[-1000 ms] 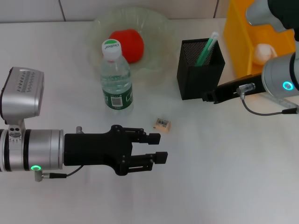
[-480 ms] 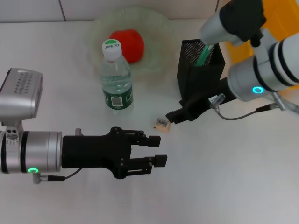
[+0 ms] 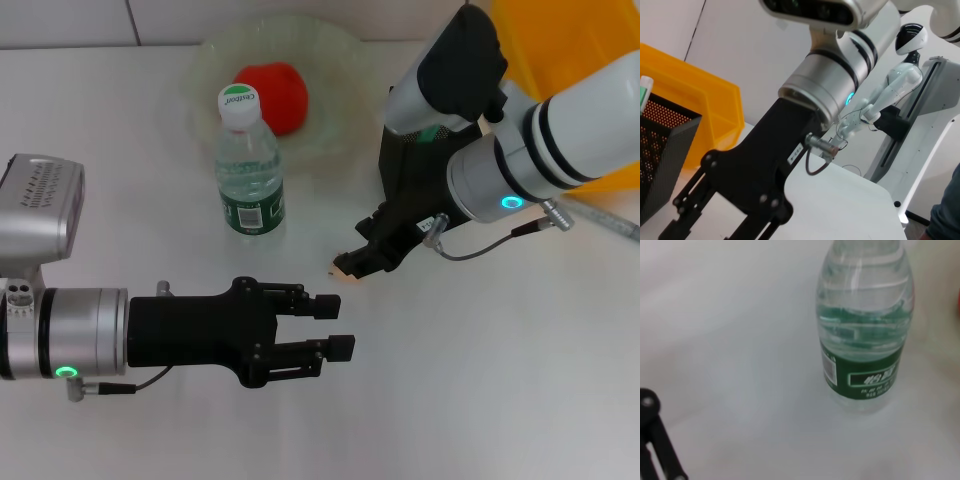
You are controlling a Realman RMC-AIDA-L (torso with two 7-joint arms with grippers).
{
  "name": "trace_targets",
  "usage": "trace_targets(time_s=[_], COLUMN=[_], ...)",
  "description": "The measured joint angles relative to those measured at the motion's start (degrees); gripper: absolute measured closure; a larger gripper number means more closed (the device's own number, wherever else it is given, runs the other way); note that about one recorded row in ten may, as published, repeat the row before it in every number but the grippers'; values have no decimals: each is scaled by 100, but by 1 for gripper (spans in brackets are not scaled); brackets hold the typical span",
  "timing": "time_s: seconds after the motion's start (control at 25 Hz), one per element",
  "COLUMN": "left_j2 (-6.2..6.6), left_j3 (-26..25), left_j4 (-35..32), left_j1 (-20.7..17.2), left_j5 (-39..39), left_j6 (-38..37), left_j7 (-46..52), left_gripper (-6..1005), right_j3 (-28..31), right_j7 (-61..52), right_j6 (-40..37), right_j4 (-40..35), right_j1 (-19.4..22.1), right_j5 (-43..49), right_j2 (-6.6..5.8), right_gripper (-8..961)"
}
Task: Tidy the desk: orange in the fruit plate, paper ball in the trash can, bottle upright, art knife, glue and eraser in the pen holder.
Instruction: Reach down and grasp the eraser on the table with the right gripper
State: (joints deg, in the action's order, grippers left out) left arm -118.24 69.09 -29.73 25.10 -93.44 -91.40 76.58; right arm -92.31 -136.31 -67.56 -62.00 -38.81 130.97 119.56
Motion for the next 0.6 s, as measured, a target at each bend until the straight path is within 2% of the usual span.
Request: trace_targets(time_s=[0.24, 0.6], left_j2=[-8, -23], left_j3=[-2, -1], left_j4=[2, 2], left_j1=[-5, -5], left_j5=[8, 11], left_j6=[2, 26], left_j7=[32, 48], left_gripper=[444, 443], right_j3=[-335, -533], right_j7=[116, 194], right_j6=[392, 714], right_j4=[348, 534], right_j1=[-121, -134], right_j5=[-30, -54], right_j2=[1, 21], right_gripper=[413, 492])
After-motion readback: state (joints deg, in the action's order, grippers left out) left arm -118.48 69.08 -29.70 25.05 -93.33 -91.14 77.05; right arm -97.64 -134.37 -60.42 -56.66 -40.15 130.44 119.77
